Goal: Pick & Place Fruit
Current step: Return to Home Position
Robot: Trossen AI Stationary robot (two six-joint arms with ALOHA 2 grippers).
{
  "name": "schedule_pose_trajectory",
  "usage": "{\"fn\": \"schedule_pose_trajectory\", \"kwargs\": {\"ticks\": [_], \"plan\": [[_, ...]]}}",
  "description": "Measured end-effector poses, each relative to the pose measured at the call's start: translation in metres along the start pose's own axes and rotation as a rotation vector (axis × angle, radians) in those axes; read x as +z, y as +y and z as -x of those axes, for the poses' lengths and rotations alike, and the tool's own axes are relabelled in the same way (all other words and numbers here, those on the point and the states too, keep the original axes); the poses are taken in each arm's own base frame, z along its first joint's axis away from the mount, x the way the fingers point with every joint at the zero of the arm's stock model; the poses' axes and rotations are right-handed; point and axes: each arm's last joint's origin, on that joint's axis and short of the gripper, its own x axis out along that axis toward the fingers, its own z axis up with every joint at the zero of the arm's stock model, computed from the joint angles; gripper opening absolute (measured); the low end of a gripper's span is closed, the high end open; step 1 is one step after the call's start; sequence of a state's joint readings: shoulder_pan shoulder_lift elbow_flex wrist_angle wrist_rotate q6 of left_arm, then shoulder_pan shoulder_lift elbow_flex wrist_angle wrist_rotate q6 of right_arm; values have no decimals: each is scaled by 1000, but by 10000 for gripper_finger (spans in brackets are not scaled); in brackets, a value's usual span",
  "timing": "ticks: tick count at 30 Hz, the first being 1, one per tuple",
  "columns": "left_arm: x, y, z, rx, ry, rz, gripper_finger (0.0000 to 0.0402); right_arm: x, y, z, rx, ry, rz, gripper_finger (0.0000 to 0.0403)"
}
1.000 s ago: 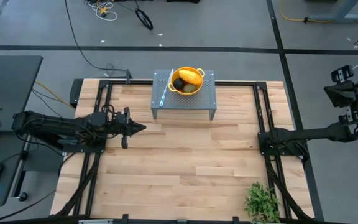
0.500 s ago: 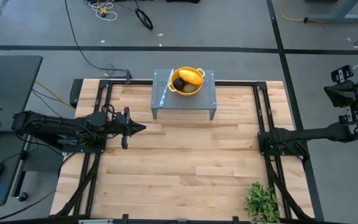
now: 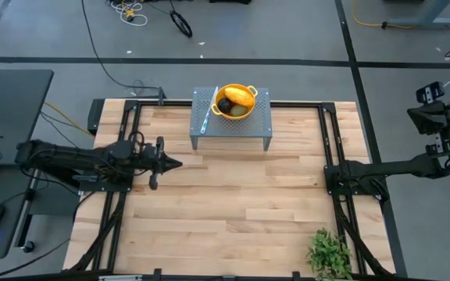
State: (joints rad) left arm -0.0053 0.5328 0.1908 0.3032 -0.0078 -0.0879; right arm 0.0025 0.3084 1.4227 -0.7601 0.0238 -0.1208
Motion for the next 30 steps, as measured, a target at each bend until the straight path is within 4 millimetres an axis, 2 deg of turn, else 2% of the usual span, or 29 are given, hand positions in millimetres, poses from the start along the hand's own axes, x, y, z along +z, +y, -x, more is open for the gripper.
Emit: {"fn": "schedule_pose_trajectory", "kwargs": {"ticks": [8, 17, 30], "plan": [[-13, 1, 18, -22, -80, -2, 1, 0, 0, 0, 0, 0, 0, 1], [-32, 2, 28, -38, -121, 1, 1, 0, 0, 0, 0, 0, 0, 1], [-33, 0, 35, -53, -130, -63, 0, 0, 0, 0, 0, 0, 0, 1]]}}
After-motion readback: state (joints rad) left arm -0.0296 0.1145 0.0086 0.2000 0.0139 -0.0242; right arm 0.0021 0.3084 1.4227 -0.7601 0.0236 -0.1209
